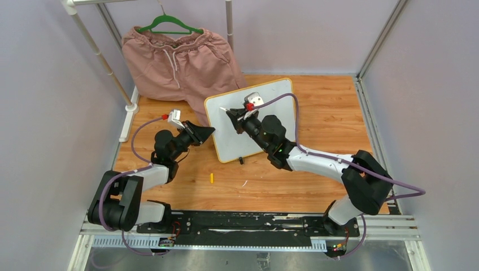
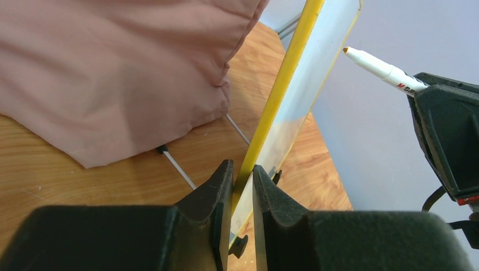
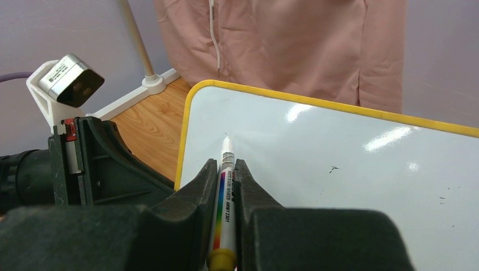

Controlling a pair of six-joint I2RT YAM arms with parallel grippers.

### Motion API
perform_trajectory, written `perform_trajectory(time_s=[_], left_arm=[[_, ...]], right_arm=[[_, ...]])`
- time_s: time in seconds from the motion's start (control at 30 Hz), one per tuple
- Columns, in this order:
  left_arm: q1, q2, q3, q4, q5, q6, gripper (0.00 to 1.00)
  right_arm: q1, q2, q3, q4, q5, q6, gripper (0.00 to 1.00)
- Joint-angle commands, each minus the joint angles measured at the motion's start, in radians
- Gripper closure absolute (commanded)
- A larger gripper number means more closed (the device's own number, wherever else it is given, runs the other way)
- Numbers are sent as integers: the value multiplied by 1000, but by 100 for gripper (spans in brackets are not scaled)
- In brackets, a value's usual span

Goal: Write a sentence on the whiteboard

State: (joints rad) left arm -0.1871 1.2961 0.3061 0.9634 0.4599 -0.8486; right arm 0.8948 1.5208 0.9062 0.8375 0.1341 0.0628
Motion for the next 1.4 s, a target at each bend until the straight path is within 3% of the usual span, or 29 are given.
perform_trajectory(time_s=[0.0, 0.5, 0.93, 1.37], left_arm=[[3, 2, -11, 32, 3, -2, 80], [3, -1, -16, 44, 5, -3, 91], [3, -10, -17, 40, 1, 0, 95], [3, -14, -18, 40, 2, 4, 97]], right_arm=[[14, 19, 37, -7, 4, -5, 100], [22, 57, 75, -41, -19, 0, 100], [30, 44, 57, -110, -79, -8, 100], [27, -6, 9, -193, -22, -36, 100]])
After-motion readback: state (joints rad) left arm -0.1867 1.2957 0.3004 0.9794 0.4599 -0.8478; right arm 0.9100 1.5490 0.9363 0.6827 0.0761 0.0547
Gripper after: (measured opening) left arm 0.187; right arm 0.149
